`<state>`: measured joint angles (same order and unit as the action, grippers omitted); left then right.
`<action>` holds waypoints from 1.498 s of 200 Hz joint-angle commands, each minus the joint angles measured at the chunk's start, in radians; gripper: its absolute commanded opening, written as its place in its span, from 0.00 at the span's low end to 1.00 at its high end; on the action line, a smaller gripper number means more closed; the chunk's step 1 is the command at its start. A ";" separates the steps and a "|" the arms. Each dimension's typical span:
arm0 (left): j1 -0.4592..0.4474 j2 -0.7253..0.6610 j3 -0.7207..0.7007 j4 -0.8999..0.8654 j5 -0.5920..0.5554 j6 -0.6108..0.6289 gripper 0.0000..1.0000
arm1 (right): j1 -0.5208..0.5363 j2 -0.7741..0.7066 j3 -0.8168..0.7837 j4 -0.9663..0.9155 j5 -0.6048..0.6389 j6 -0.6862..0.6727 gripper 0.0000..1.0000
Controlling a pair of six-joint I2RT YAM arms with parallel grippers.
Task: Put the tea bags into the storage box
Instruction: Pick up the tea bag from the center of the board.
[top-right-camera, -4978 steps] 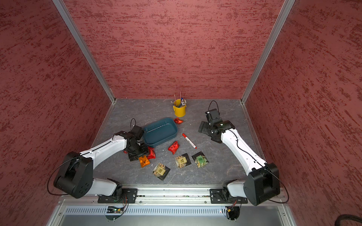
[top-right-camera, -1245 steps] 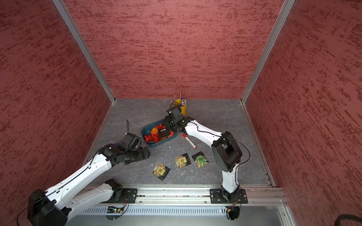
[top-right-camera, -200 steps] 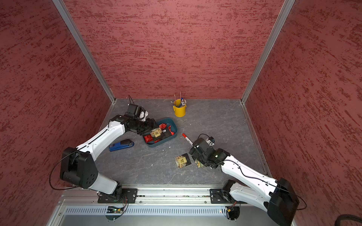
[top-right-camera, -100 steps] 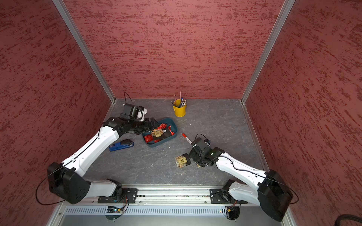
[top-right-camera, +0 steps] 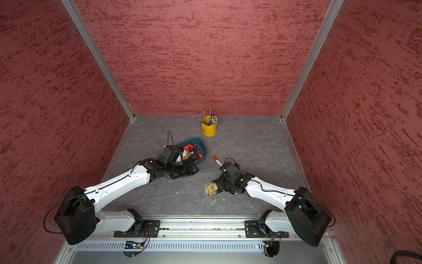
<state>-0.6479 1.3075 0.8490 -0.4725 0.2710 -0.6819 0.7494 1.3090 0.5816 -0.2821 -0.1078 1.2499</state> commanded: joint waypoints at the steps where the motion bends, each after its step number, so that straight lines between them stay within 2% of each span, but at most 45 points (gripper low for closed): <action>1: -0.006 0.020 0.018 0.053 0.004 -0.012 0.92 | 0.001 0.040 0.000 0.074 -0.008 0.014 0.00; 71: -0.012 0.076 0.039 0.063 0.076 -0.004 0.89 | 0.002 0.117 0.002 0.042 0.016 0.059 0.00; 132: -0.032 0.114 0.023 0.081 0.129 0.001 0.87 | 0.001 0.182 -0.008 0.087 0.023 0.142 0.00; 169: -0.032 0.160 0.015 0.105 0.164 0.003 0.80 | 0.002 0.219 0.012 0.110 0.008 0.163 0.00; 202: -0.032 0.205 0.007 0.148 0.185 0.054 0.80 | 0.002 0.227 0.011 0.117 -0.006 0.167 0.00; 230: -0.034 0.226 -0.032 0.227 0.195 0.092 0.80 | 0.001 0.218 -0.008 0.124 -0.016 0.171 0.00; 271: -0.037 0.248 -0.163 0.453 0.220 0.091 0.80 | 0.001 0.212 -0.016 0.123 -0.011 0.180 0.00; 299: -0.038 0.303 -0.179 0.499 0.234 0.096 0.80 | 0.002 0.216 -0.017 0.124 -0.013 0.181 0.00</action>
<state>-0.6796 1.5639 0.6823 -0.0853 0.4908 -0.6109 0.7490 1.5013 0.6022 -0.0849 -0.1200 1.4158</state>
